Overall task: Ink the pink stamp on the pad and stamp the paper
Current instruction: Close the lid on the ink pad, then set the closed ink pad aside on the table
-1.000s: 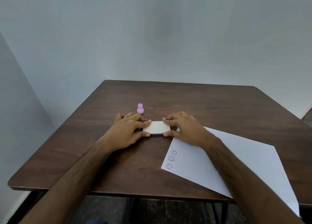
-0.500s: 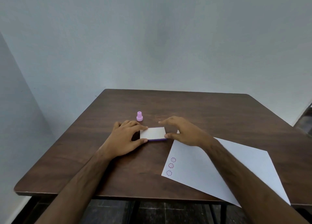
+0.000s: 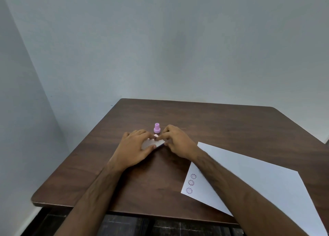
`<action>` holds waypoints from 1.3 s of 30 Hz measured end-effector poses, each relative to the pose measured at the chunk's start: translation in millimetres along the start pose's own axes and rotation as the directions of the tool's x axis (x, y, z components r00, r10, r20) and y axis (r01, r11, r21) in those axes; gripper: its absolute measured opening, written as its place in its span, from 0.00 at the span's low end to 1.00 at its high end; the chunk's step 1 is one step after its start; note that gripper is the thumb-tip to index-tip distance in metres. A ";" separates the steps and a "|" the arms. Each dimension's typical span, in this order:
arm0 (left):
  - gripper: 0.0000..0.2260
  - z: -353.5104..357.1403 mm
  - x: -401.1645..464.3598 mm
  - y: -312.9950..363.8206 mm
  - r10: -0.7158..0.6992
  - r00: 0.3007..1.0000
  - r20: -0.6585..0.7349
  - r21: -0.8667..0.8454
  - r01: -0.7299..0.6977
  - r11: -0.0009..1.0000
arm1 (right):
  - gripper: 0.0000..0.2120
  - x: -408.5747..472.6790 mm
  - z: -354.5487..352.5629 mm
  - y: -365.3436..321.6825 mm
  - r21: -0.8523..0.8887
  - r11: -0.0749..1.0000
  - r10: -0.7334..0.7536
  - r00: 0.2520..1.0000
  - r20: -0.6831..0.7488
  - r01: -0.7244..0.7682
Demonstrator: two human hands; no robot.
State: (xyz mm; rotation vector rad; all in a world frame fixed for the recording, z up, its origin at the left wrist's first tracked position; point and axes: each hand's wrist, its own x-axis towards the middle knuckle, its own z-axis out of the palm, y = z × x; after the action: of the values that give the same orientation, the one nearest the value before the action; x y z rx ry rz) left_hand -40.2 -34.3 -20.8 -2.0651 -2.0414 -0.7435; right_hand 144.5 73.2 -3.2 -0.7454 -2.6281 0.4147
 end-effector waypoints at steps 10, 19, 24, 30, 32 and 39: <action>0.13 -1.2 1.4 -7.6 -0.111 0.993 -0.037 0.268 0.117 0.956 | 0.14 -37.5 -53.9 34.9 0.040 0.999 -0.018 0.995 0.095 0.014; 0.12 -0.6 2.3 9.0 -0.030 0.995 -0.095 0.350 0.061 0.935 | 0.13 -113.5 -81.4 83.1 -0.035 0.995 0.101 0.974 0.202 -0.096; 0.11 7.4 3.2 43.1 0.182 0.983 -0.033 0.307 -0.163 0.938 | 0.15 -144.2 -87.5 98.0 0.002 0.993 0.117 0.964 0.239 -0.121; 0.06 17.1 16.2 69.8 0.172 0.985 0.002 0.134 -0.171 0.976 | 0.27 -132.2 -80.4 118.2 -0.308 0.920 0.316 0.922 0.222 -0.241; 0.10 25.3 20.4 76.2 0.179 0.982 0.065 0.096 -0.185 0.978 | 0.29 -124.9 -72.2 123.1 -0.350 0.880 0.397 0.902 0.172 -0.321; 0.18 54.7 69.3 80.8 0.202 0.938 0.280 0.207 -0.264 0.942 | 0.30 -84.4 -52.5 146.5 -0.285 0.837 0.485 0.874 -0.009 -0.467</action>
State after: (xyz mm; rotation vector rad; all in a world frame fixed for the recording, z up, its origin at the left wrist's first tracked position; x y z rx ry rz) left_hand 48.2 46.3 -18.7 -2.2975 -1.8402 -0.1841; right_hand 298.0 155.5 -34.8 -1.5223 -2.5642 0.1945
